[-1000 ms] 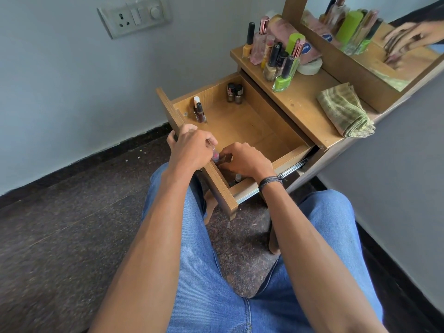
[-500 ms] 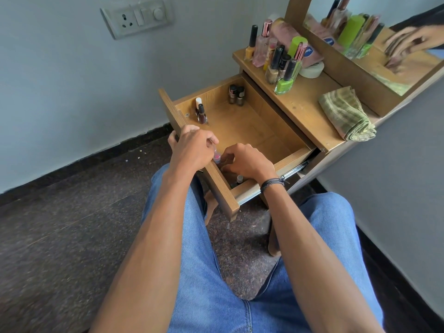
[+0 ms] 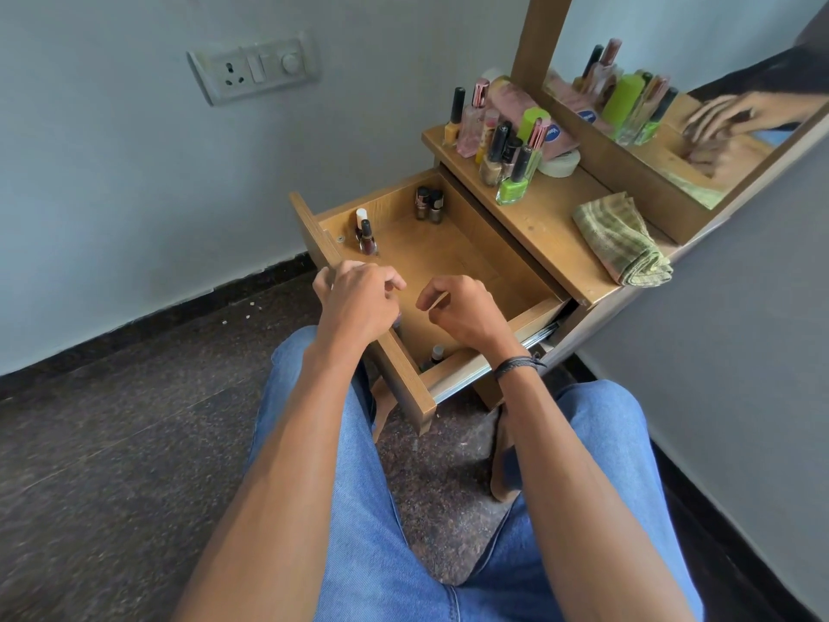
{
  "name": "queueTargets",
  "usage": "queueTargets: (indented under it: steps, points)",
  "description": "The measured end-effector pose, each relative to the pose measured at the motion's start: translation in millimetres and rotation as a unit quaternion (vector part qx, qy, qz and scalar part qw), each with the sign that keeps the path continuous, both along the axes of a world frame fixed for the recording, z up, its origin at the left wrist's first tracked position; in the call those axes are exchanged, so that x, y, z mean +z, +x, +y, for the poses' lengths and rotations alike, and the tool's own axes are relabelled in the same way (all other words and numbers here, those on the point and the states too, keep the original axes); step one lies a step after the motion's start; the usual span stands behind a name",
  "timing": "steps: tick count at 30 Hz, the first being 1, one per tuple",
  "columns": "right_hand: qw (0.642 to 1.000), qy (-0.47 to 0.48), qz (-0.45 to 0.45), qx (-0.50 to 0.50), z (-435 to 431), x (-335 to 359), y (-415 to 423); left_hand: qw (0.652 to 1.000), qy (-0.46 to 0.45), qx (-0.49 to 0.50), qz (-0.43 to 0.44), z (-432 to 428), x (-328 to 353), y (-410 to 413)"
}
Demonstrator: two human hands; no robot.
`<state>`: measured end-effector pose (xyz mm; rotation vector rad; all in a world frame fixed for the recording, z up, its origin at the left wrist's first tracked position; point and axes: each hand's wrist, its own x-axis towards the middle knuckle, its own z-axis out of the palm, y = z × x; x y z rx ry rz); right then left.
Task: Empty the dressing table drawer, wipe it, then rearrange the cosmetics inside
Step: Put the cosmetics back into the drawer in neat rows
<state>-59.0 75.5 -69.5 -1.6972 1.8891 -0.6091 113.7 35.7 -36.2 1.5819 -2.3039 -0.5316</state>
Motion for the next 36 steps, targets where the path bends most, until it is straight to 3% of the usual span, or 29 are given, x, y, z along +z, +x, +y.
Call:
queueTargets:
  steps: [8,22,31,36]
  points:
    - [0.996,0.038,0.046,0.059,-2.4,-6.8,13.4,1.000,0.000,0.010,-0.008,-4.0,-3.0,6.1]
    - [0.996,0.053,0.048,0.046,-3.4,-3.5,9.3,0.999,0.036,0.007,0.022,-7.0,-2.6,8.1]
    - [0.996,-0.071,-0.050,-0.027,-0.7,14.8,-6.4,0.999,-0.011,0.014,0.040,0.4,4.3,1.2]
    - [0.976,-0.157,-0.102,-0.108,3.6,37.9,-32.1,0.995,-0.009,-0.044,0.085,4.3,20.4,-28.9]
